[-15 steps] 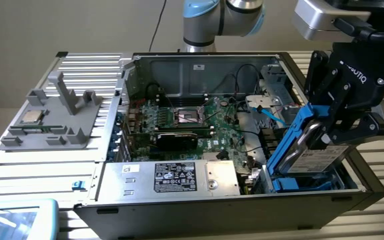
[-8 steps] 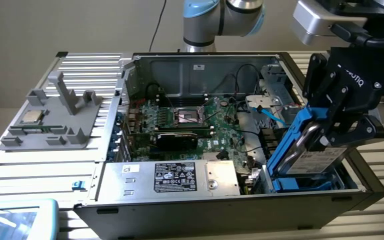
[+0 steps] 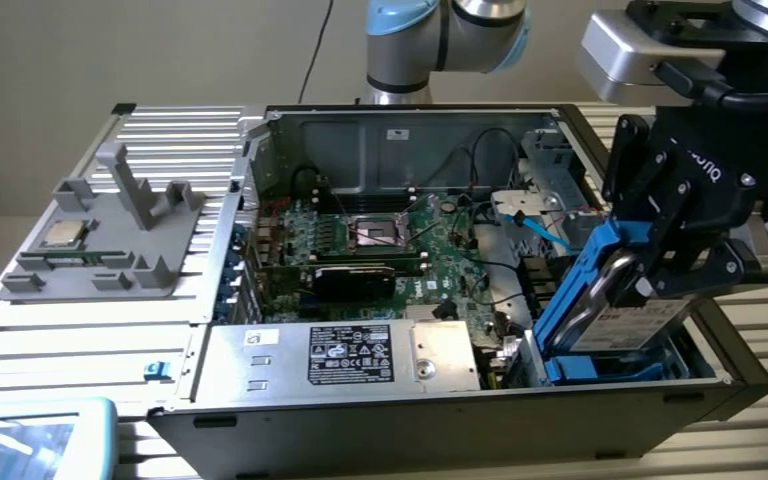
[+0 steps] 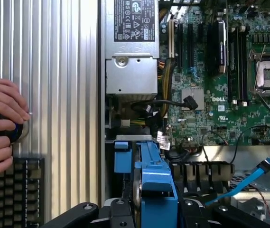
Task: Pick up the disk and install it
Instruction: 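Insert the disk into the insertion slot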
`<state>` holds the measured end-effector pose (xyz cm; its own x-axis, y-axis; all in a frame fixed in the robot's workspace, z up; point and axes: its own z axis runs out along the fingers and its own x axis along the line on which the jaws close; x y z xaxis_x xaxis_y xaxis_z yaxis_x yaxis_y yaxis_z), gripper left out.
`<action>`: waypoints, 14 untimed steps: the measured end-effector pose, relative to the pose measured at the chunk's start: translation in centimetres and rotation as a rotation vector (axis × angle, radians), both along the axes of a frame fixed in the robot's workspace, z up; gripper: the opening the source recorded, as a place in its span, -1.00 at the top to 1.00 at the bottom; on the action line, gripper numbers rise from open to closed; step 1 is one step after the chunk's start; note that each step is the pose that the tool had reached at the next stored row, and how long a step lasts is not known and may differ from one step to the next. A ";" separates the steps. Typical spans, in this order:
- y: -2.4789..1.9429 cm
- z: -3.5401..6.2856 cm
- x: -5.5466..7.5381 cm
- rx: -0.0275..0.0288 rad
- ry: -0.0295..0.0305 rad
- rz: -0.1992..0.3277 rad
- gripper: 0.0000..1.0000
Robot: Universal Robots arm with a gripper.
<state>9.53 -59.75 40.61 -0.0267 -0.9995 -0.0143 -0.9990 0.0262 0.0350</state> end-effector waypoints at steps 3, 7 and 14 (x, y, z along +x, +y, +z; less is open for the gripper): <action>0.00 -0.25 0.0 -0.0001 0.0000 0.000 0.25; 0.00 -0.59 0.0 0.0000 0.0000 -0.001 0.25; 0.00 -1.08 0.0 -0.0004 0.0000 -0.001 0.25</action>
